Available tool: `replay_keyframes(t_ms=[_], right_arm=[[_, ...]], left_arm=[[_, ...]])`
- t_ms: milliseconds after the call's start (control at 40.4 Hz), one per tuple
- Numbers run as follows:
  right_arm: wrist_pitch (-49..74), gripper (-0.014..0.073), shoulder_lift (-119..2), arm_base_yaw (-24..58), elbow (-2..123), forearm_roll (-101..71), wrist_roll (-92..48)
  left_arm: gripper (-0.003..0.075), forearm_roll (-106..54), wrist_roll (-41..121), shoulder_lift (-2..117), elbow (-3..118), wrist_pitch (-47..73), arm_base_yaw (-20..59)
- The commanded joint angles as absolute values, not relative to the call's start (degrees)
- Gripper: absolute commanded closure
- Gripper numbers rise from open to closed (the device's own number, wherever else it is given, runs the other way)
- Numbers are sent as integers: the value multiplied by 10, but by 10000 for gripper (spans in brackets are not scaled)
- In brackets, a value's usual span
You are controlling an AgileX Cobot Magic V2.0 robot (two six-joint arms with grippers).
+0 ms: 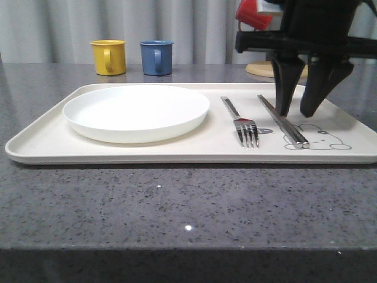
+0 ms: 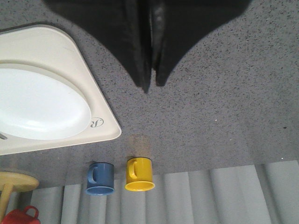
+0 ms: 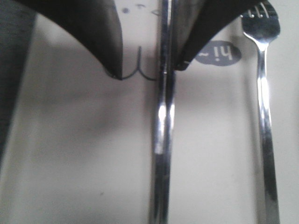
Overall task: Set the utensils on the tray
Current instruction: 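Grasp the chopsticks with the right gripper and set them beside the fork, then move the right gripper to the steel spoon and grasp it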
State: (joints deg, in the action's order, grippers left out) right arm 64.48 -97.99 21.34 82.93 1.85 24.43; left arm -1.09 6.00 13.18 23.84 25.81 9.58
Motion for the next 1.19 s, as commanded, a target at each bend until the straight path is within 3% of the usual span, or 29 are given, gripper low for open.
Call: replay_keyframes(t_ms=[0, 148, 396, 594, 1163], right_arm=[[689, 276, -934, 197, 875, 81, 212], [766, 267, -931, 138, 904, 88, 120], [764, 260, -920, 1, 880, 88, 70], [696, 260, -927, -94, 858, 39, 6], [640, 264, -999, -145, 858, 16, -31]], left_arm=[[738, -13, 57, 136, 252, 213, 95], [738, -13, 57, 136, 252, 213, 95], [738, -13, 57, 136, 252, 213, 95], [738, -13, 57, 136, 252, 213, 95], [738, -13, 57, 136, 252, 213, 95]])
